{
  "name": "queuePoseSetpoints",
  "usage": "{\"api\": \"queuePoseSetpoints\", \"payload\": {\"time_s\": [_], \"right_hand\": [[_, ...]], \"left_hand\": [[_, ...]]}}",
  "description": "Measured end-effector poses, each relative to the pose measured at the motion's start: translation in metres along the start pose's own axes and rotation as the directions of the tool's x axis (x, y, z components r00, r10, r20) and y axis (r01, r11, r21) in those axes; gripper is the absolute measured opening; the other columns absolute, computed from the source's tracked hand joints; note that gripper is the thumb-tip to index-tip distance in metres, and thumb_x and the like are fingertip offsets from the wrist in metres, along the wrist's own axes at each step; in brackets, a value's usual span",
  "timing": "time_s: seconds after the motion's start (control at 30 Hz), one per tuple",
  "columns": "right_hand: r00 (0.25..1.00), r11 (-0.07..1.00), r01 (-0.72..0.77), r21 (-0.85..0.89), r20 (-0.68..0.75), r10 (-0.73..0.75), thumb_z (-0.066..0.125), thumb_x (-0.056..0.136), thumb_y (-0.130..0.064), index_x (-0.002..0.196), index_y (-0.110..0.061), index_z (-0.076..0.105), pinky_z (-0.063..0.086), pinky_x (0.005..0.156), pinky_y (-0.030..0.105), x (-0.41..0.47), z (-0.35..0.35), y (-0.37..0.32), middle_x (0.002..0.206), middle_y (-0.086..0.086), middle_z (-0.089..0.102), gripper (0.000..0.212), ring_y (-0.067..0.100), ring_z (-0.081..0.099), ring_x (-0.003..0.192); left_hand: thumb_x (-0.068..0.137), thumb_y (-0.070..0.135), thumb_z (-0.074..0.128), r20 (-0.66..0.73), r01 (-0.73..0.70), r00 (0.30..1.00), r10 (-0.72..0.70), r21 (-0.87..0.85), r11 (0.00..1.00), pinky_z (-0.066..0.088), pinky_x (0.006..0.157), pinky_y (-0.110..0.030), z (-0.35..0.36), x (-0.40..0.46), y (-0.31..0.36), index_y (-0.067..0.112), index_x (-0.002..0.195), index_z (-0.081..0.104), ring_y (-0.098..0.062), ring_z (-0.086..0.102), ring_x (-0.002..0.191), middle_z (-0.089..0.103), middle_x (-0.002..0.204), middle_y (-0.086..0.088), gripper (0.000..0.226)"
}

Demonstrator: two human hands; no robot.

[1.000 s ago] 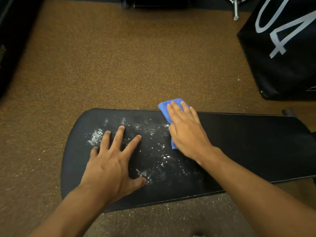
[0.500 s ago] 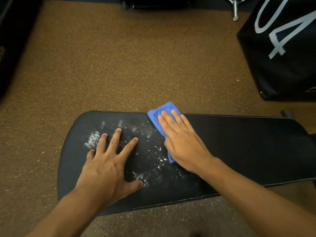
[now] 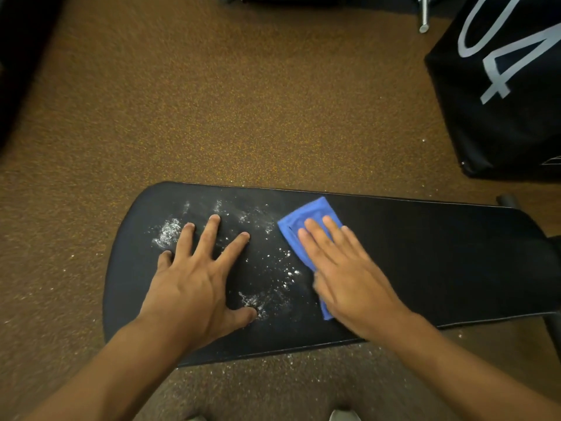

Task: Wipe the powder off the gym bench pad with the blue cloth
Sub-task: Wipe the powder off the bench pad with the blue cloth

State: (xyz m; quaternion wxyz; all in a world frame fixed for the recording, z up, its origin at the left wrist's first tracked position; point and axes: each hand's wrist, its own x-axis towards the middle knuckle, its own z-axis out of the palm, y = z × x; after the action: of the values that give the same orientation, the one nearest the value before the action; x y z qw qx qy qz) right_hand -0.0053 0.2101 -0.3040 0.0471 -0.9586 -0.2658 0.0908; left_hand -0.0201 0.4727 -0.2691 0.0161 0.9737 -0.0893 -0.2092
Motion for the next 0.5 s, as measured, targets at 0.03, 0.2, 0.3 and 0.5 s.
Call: {"api": "queuePoseSetpoints", "payload": {"time_s": [0.03,0.2,0.3,0.5], "right_hand": [[1.000,1.000,-0.017,-0.011,-0.010,0.016,0.030,0.095,-0.029,0.160,-0.014,0.023,0.012,0.125,0.046,-0.001,-0.001,0.009,0.168,0.004,0.020,0.066,0.025,0.007,0.156],[0.945,0.950,-0.309,0.051,-0.094,0.313,0.020,0.093,-0.032,0.159,-0.009,0.024,0.012,0.124,0.053,0.058,0.001,-0.002,0.167,0.010,0.021,0.070,0.036,0.011,0.155],[0.982,0.982,-0.183,0.036,-0.049,0.185,0.022,0.095,-0.029,0.160,-0.010,0.019,0.009,0.125,0.050,0.029,0.007,-0.027,0.169,0.008,0.015,0.067,0.031,0.003,0.156],[0.988,0.988,-0.153,0.020,-0.021,0.153,0.024,0.094,-0.030,0.160,-0.012,0.022,0.010,0.125,0.048,-0.003,0.002,0.012,0.168,0.008,0.020,0.067,0.029,0.007,0.156]], "left_hand": [[0.063,0.094,0.046,0.002,-0.003,1.000,0.003,-0.001,1.000,0.026,0.119,-0.055,0.000,0.000,0.000,0.047,0.152,-0.017,-0.037,-0.005,0.153,-0.021,0.166,-0.002,0.118],[0.062,0.093,0.049,-0.007,0.000,1.000,0.000,0.003,1.000,0.027,0.118,-0.055,0.002,0.001,0.000,0.047,0.152,-0.014,-0.036,-0.003,0.152,-0.018,0.166,-0.002,0.119],[0.060,0.094,0.049,-0.010,0.007,1.000,-0.007,0.013,1.000,0.028,0.118,-0.054,0.002,0.002,0.001,0.047,0.153,-0.013,-0.036,-0.002,0.152,-0.017,0.166,-0.002,0.121],[0.063,0.093,0.049,0.006,-0.003,1.000,0.003,0.006,1.000,0.028,0.118,-0.056,0.000,0.001,0.000,0.047,0.153,-0.014,-0.037,-0.003,0.152,-0.019,0.166,-0.003,0.119]]}}
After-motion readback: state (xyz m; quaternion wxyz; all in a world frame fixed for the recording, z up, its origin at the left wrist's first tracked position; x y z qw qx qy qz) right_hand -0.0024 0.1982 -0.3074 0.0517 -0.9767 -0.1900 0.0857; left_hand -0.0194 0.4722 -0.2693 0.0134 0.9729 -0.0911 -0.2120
